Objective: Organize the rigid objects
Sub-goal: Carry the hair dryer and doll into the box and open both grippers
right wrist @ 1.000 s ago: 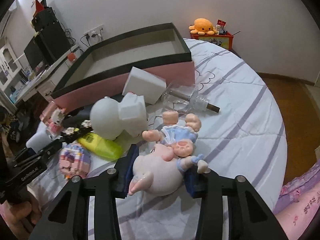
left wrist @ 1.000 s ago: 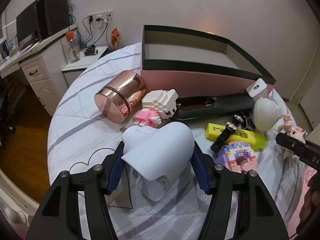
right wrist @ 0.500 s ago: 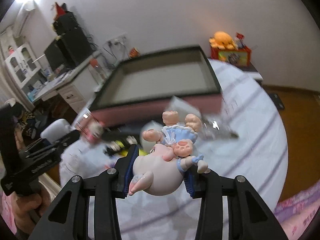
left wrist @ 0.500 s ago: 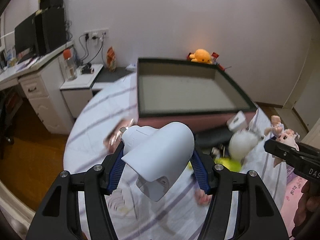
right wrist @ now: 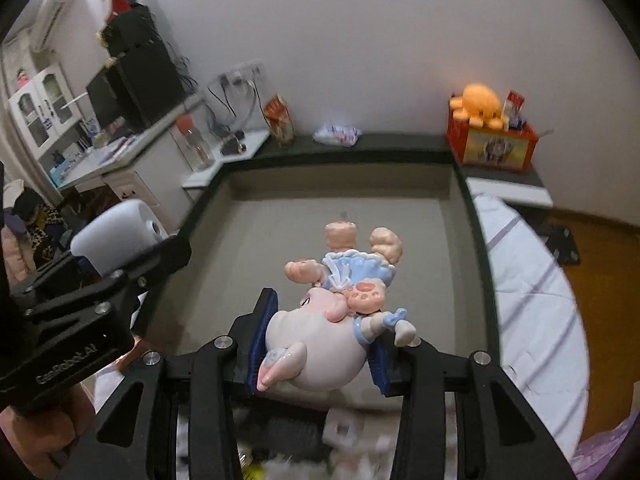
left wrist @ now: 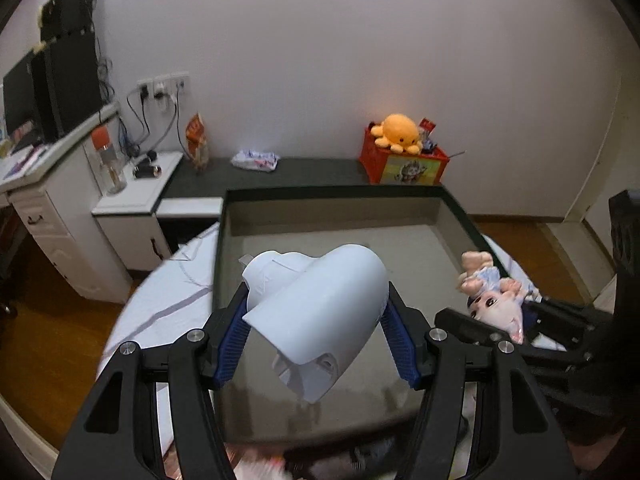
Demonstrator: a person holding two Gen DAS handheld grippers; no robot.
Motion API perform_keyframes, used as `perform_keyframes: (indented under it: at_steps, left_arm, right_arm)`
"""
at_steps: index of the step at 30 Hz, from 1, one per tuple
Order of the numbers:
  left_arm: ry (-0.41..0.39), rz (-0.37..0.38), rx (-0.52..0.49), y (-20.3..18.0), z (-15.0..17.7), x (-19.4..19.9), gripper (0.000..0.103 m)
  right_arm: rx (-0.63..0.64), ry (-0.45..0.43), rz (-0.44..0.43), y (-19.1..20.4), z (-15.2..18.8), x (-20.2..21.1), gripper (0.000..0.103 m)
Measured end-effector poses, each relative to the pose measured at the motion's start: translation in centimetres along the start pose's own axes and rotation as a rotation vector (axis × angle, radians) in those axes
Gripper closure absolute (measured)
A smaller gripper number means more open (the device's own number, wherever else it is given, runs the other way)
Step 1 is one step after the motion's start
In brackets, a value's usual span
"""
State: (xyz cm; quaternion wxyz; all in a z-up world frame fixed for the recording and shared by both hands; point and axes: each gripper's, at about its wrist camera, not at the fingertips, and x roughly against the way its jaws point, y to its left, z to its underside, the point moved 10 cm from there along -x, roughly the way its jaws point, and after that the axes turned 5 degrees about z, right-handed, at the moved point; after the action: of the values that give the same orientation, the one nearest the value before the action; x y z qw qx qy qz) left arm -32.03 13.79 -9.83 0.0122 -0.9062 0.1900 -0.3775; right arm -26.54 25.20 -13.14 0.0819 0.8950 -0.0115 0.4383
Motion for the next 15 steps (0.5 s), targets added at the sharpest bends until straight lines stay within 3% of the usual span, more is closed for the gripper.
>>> perform_keyframes:
  at_steps: [6, 8, 10, 12, 13, 15]
  left_arm:
    - [0.105, -0.011, 0.03, 0.5, 1.9, -4.5, 0.04]
    - [0.129, -0.046, 0.017, 0.9, 2.4, -5.3, 0.037]
    - [0.133, -0.068, 0.012, 0.9, 2.6, -5.3, 0.018]
    - [0.115, -0.071, 0.014, 1.1, 2.5, -4.8, 0.01]
    - [0.112, -0.069, 0.014, 1.1, 2.4, -4.5, 0.003]
    - [0.096, -0.083, 0.0, 1.0, 2.2, -3.7, 0.0]
  right_arm:
    - [0.006, 0.083, 0.022, -0.9, 1.1, -3.4, 0.061]
    - [0.007, 0.099, 0.046, -1.4, 1.7, -4.0, 0.06]
    - [0.012, 0.105, 0.062, -1.8, 1.8, -4.1, 0.058]
    - [0.02, 0.096, 0.078, -2.1, 1.8, -3.7, 0.034]
    - [0.029, 0.088, 0.09, -2.2, 1.7, -3.4, 0.028]
    - [0.04, 0.086, 0.083, -1.9, 1.6, -3.0, 0.023]
